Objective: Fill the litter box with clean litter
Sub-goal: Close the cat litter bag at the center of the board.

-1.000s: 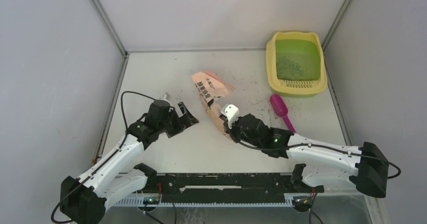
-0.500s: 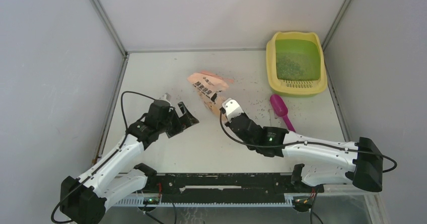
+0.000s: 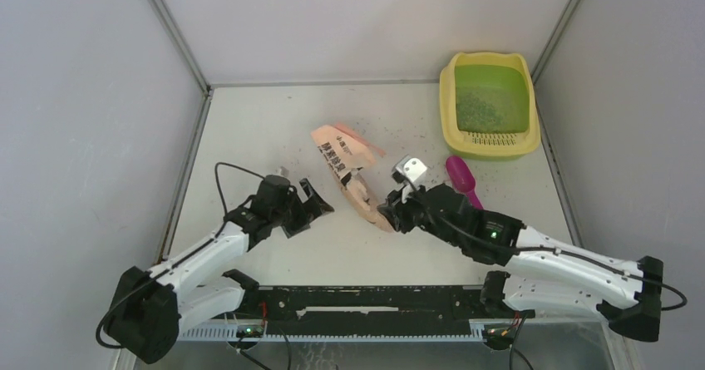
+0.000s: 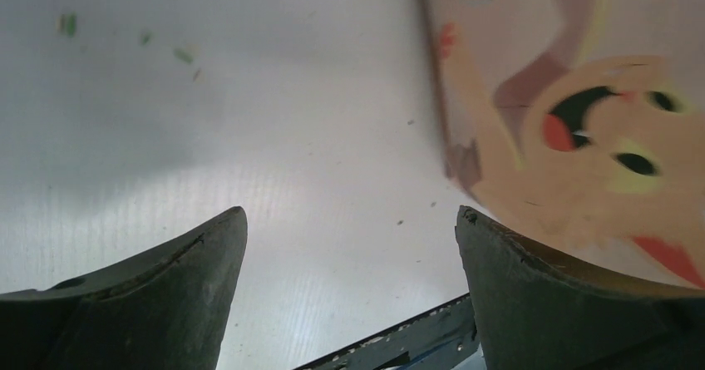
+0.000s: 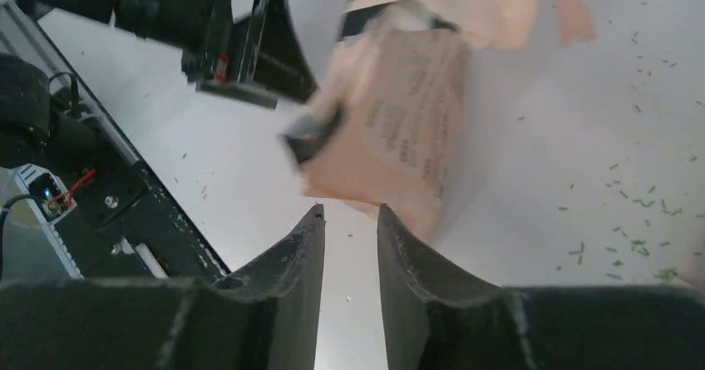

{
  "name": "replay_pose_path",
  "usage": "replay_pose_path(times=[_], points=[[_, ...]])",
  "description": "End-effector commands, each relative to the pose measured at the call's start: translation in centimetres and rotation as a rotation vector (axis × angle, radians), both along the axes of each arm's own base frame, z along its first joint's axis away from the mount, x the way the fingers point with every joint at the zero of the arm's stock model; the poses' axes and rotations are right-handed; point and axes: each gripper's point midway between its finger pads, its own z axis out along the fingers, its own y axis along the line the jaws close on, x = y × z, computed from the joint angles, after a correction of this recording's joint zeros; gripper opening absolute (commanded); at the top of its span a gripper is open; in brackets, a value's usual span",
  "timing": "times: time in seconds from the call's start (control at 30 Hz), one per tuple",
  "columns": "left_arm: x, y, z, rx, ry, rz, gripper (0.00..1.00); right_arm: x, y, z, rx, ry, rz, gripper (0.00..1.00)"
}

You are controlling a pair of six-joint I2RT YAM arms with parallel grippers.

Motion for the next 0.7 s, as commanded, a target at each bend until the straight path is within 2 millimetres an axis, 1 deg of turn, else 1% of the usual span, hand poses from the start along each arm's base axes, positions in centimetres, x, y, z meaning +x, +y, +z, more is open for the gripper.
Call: replay_pose_path(times=[0.0, 0.07, 0.17, 0.2, 0.23, 0.33, 0.37, 0.47, 0.53, 0.6, 0.67], points=[[-0.5, -1.5, -2.5, -0.062, 0.059, 0.006, 0.97, 0.8, -2.2, 0.5, 0.089, 0.130, -0.090, 0.38], [-0.6, -1.6, -3.0, -0.047, 0.067, 0.008, 0.97, 2.3, -4.1, -0.6, 0.088, 0.185, -0.198, 0.40], [-0.3, -1.6, -3.1, -0.039, 0.064, 0.012, 0.95, 4.6, -5.8, -2.7, 0.105, 0.311, -0.313, 0.38], [-0.1, -1.7, -3.1, -0.035, 0.063, 0.011, 0.94, 5.3, -6.0, -3.4, 0.114, 0.361, -0.336, 0.36], [0.1, -1.8, -3.0, -0.035, 0.064, 0.010, 0.93, 6.1, -6.4, -4.1, 0.115, 0.400, -0.368, 0.32], [0.9, -2.6, -2.7, -0.054, 0.067, 0.004, 0.89, 7.7, -5.8, -6.6, 0.082, 0.491, -0.389, 0.30], [1.0, -2.8, -2.6, -0.062, 0.067, 0.003, 0.88, 8.1, -5.2, -7.9, 0.050, 0.523, -0.392, 0.29], [1.3, -3.3, -2.0, -0.076, 0.056, 0.007, 0.88, 8.7, -2.6, -9.6, 0.019, 0.585, -0.349, 0.29], [1.5, -3.4, -1.5, -0.083, 0.042, 0.016, 0.87, 8.5, -0.4, -10.4, 0.006, 0.618, -0.299, 0.28], [1.8, -3.5, -1.0, -0.090, 0.030, 0.026, 0.87, 7.4, 2.1, -10.4, 0.000, 0.617, -0.224, 0.27], [2.1, -3.7, -0.5, -0.104, 0.017, 0.035, 0.87, 5.4, 4.9, -10.0, -0.006, 0.619, -0.121, 0.27]])
